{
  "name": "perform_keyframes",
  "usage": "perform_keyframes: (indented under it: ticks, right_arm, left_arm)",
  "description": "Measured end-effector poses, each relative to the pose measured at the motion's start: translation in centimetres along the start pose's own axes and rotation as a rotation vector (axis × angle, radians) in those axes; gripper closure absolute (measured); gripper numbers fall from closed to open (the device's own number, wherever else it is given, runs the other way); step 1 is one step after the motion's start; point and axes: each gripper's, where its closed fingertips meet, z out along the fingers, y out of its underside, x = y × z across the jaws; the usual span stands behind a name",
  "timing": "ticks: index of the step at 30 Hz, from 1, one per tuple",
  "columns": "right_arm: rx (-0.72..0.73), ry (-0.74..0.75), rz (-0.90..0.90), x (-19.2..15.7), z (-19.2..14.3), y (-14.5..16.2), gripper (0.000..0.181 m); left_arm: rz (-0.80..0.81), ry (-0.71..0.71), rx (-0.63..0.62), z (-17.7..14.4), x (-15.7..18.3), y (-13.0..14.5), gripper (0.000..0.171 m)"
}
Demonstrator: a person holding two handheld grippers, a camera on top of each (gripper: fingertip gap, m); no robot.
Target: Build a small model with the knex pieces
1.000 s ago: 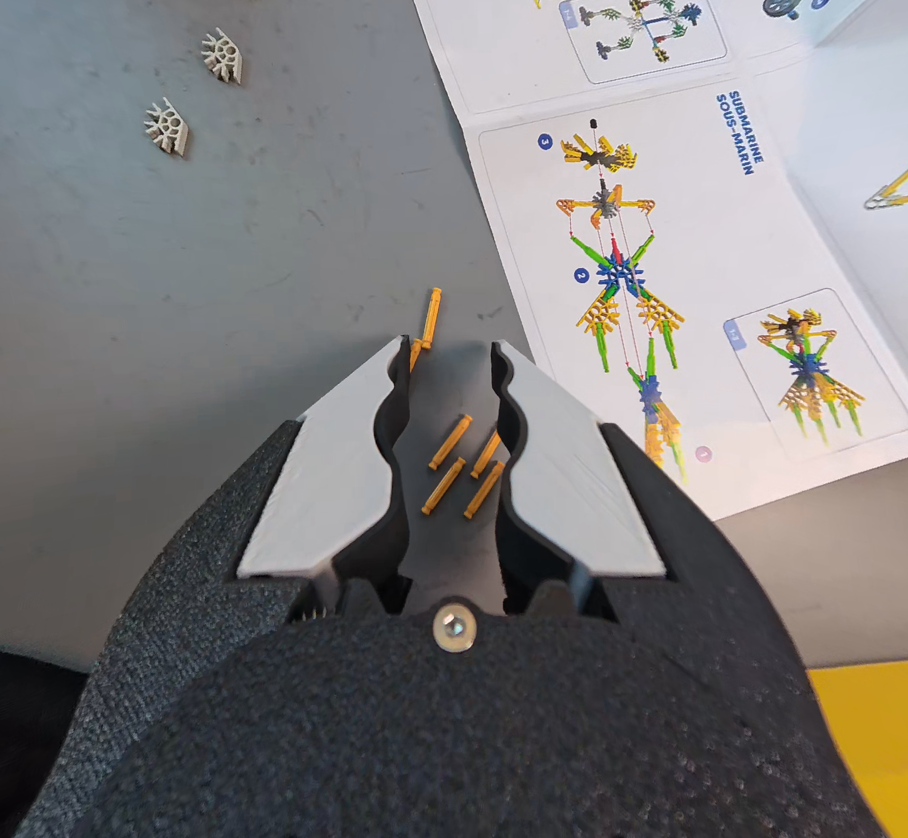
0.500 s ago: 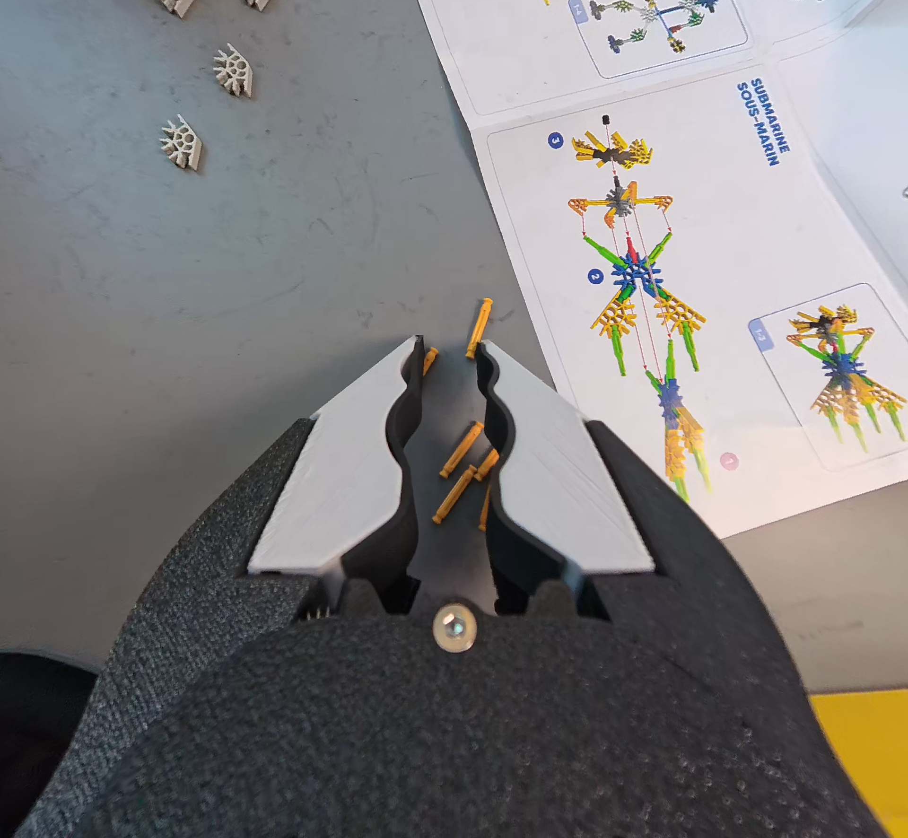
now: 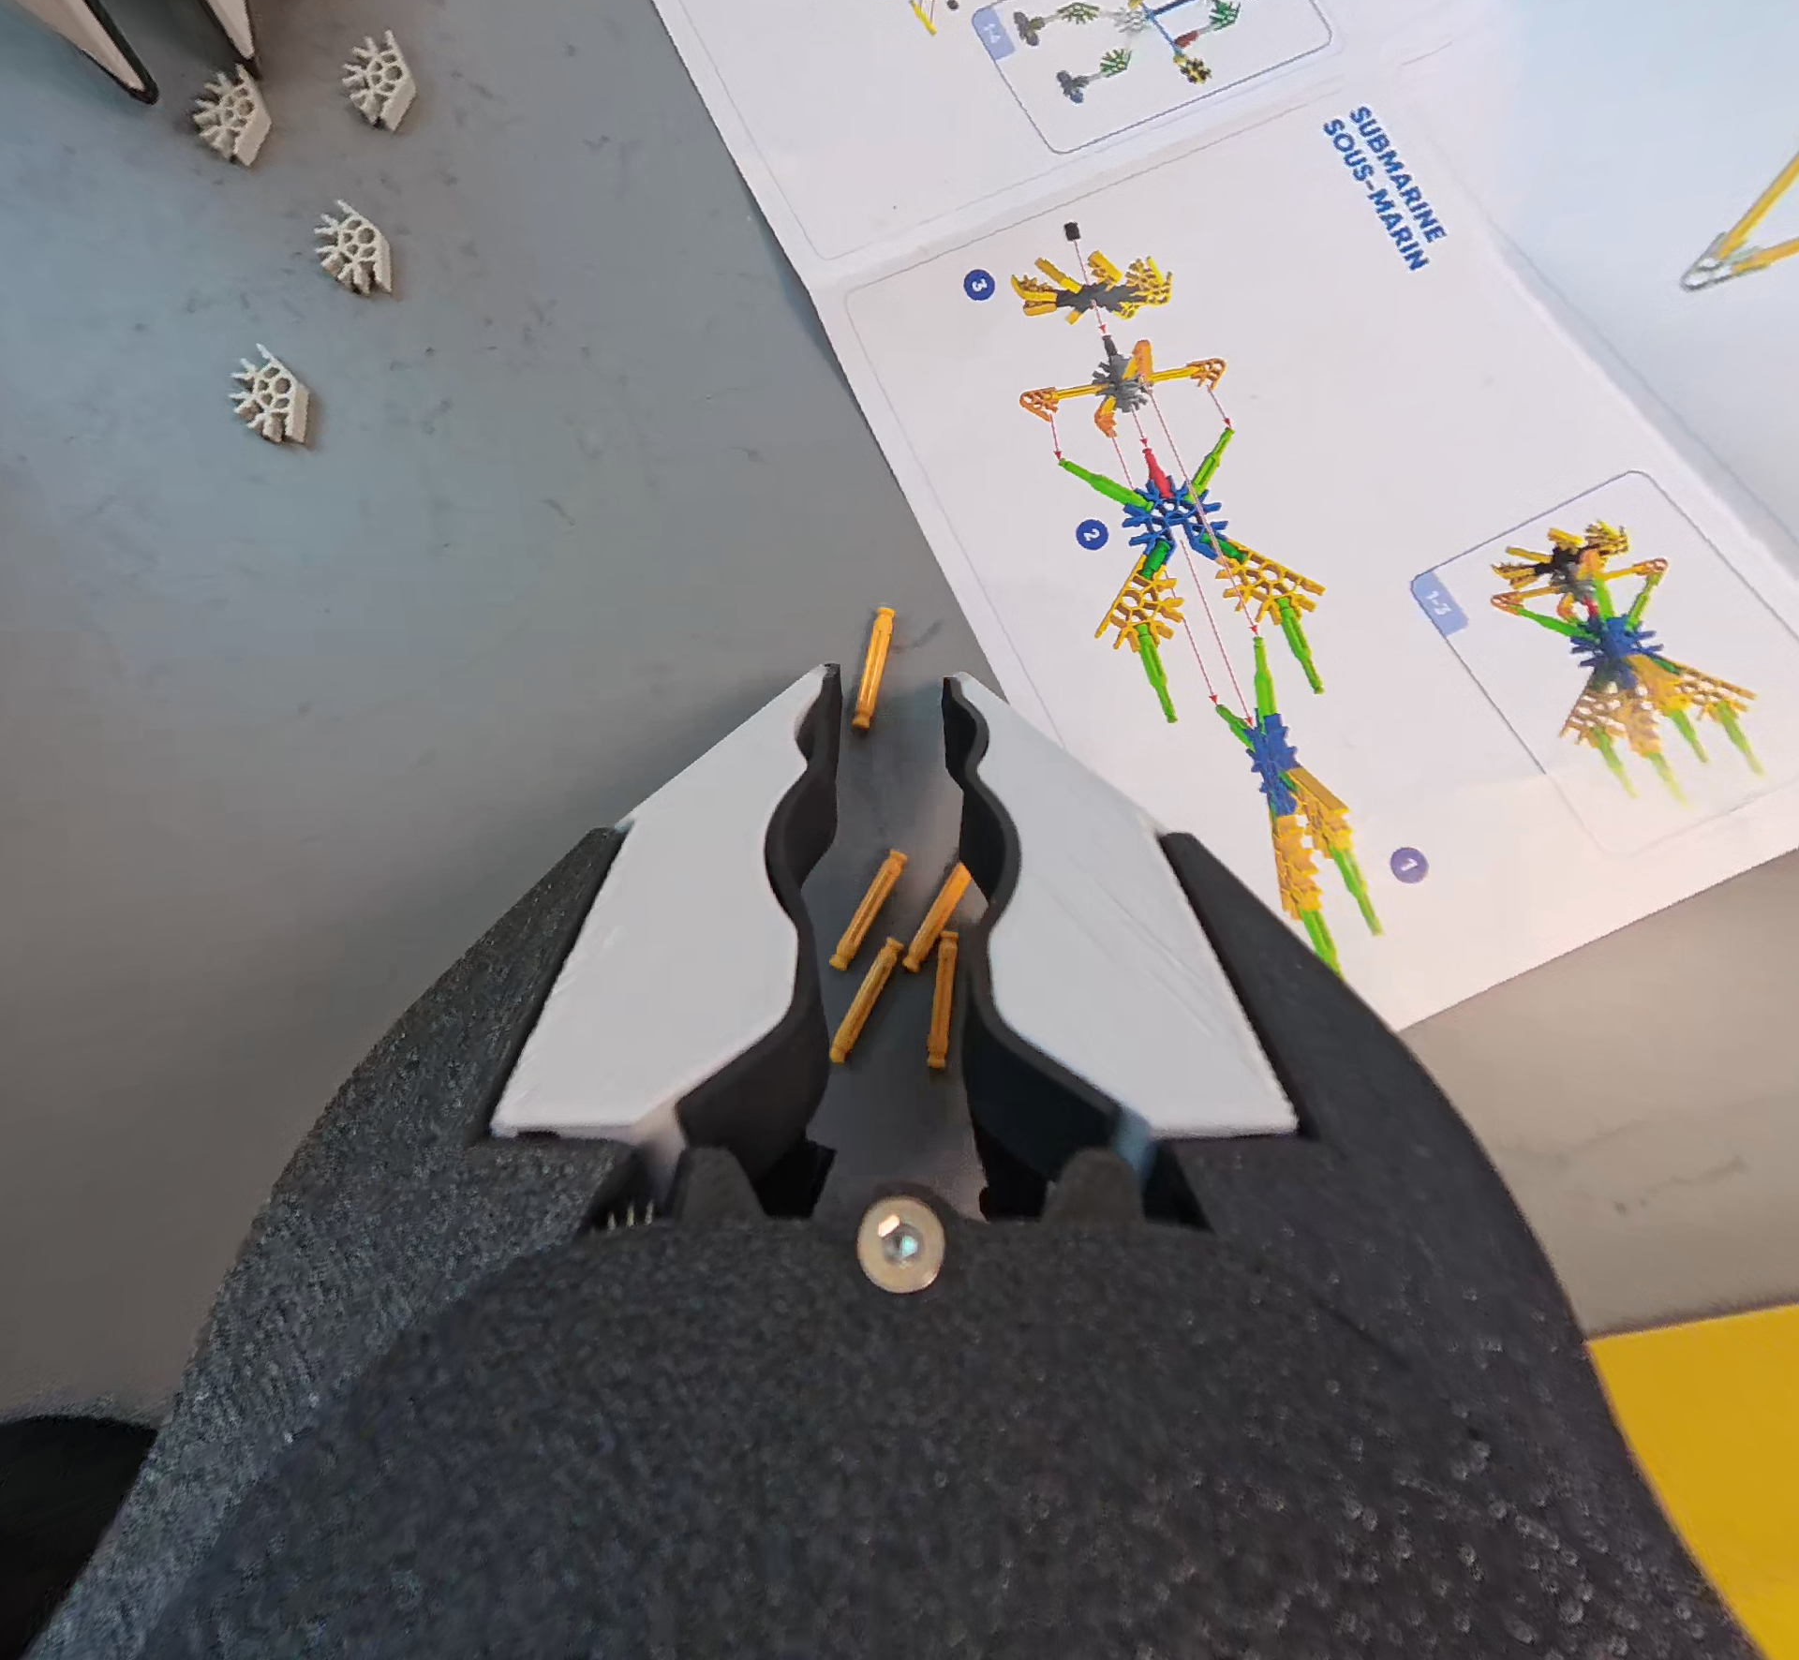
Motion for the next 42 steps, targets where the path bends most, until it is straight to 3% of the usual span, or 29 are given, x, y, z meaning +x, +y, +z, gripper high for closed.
perform_keyframes:
  ticks: [12,18,22,32,42]
  right_arm:
    - [-0.035,0.071,-0.050,-0.5,0.8,-0.9,0.180]
    - [0.137,0.059,-0.101,-2.7,-0.6,-5.1,0.180]
    - [0.188,-0.062,-0.114,-6.4,-0.3,-6.8,0.180]
    - [0.126,-0.244,-0.159,-14.2,3.2,-7.1,0.179]
    - [0.031,-0.151,-0.198,-13.5,4.5,-5.8,0.179]
  left_arm:
    - [-0.001,-0.012,0.014,0.3,-0.2,-0.3,0.158]
    - [0.017,-0.014,0.026,-0.1,-0.1,-0.5,0.153]
    - [0.025,-0.016,0.054,0.1,-0.2,-0.9,0.144]
    - [0.050,-0.078,0.031,0.9,-0.7,-1.0,0.158]
    - [0.062,-0.125,0.027,1.8,-0.5,-1.8,0.159]
